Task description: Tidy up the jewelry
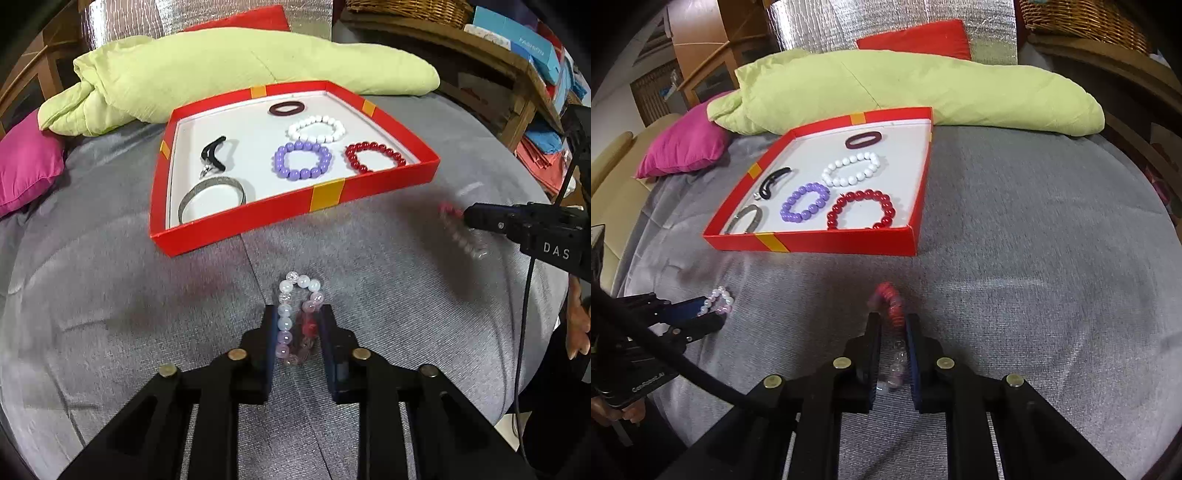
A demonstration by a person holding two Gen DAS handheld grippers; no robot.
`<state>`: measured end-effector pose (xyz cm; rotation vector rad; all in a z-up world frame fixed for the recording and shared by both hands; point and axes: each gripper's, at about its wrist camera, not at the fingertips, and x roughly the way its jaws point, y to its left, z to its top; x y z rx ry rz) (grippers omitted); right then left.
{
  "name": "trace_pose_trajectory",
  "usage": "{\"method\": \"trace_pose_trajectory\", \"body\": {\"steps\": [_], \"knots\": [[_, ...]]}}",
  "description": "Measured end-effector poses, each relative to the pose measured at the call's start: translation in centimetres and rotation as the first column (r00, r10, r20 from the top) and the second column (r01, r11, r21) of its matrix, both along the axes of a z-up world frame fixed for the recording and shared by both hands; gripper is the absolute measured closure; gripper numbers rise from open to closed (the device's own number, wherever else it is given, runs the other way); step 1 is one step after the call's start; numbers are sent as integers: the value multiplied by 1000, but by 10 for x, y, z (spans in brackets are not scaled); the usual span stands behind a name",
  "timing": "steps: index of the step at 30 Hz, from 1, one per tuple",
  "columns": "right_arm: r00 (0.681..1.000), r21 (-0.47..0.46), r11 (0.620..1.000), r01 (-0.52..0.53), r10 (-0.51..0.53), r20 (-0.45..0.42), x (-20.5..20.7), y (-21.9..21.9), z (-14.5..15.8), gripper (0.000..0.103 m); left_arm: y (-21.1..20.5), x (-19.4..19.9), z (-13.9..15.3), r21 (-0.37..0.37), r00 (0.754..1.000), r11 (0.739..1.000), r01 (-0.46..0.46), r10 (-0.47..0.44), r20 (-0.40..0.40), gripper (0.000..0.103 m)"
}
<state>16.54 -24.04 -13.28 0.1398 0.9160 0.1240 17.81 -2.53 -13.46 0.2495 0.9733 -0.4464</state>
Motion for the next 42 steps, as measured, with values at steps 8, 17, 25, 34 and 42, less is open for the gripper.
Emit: {"method": "trace_pose_trajectory", "body": {"steps": [8,17,25,34,42], "knots": [[1000,22,1000,-17,18,-10,1,3,1,89,-3,-1,6,-9,1000,1000,14,-13,17,85],[999,80,997,9,-6,-34,0,-11,3,31,-3,2,4,-4,1000,1000,5,-5,5,85],[997,10,997,-71,71,-24,-1,10,0,31,-3,-2,4,10,1000,1000,22,-22,11,71],[999,-117,992,-41,39,-25,1,16,-12,86,8,-2,6,-3,1000,1000,3,-3,-1,47],[1000,-51,999,0,-1,-30,2,2,-9,86,2,-3,2,-59,997,997,53,-56,-55,42]]}}
